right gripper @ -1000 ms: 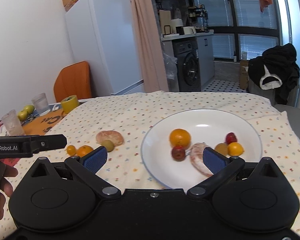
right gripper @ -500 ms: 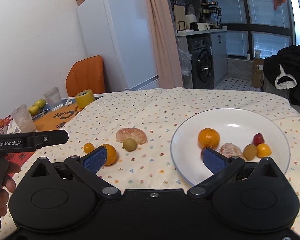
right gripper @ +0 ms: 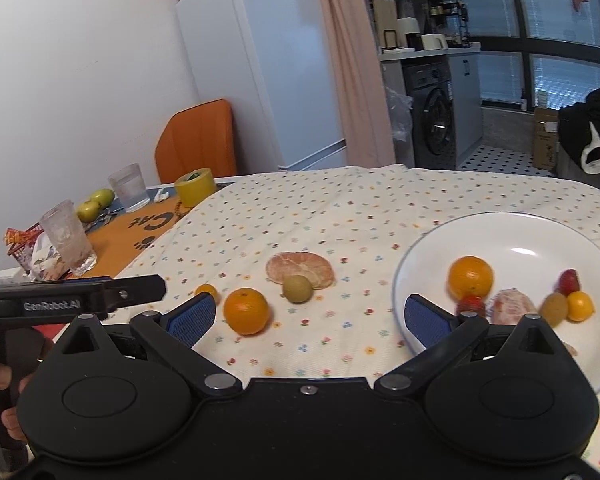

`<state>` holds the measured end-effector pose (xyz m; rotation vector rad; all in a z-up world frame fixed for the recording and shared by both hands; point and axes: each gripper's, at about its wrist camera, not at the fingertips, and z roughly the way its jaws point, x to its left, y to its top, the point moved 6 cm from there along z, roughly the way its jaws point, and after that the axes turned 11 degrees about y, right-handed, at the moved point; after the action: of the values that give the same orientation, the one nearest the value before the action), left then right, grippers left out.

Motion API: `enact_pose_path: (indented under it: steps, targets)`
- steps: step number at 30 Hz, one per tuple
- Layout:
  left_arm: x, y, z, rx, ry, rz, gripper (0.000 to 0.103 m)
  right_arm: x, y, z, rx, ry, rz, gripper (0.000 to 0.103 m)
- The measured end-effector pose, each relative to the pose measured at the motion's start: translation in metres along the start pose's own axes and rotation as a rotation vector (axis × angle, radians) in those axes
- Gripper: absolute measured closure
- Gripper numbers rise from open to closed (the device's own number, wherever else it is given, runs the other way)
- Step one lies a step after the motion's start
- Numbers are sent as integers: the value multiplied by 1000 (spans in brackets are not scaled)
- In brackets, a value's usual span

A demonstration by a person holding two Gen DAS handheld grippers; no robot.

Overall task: Organize fruits
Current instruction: 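Withdraw both open grippers from the plate toward the remaining fruits, then grasp a small tangerine with the left gripper while the right gripper grasps an orange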

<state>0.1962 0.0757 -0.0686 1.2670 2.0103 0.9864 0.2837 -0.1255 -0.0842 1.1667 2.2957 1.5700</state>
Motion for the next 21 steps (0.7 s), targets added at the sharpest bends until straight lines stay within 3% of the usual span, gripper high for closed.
enact_pose_path:
  steps: [6,11,17,21]
  targets:
    - [5,-3,11,15,-4,-8,21,7,0,18,34,30,2,9]
    - [6,-7,22,41,-19,-10,39,12,-1,32,56,55,-16,14]
    - [5,-9,34,59,-31,-10,50,17,-4,50,104,91,-23,30]
    - [4,-10,40,60,-22,0,51,18,-7,61,126,105,-17,35]
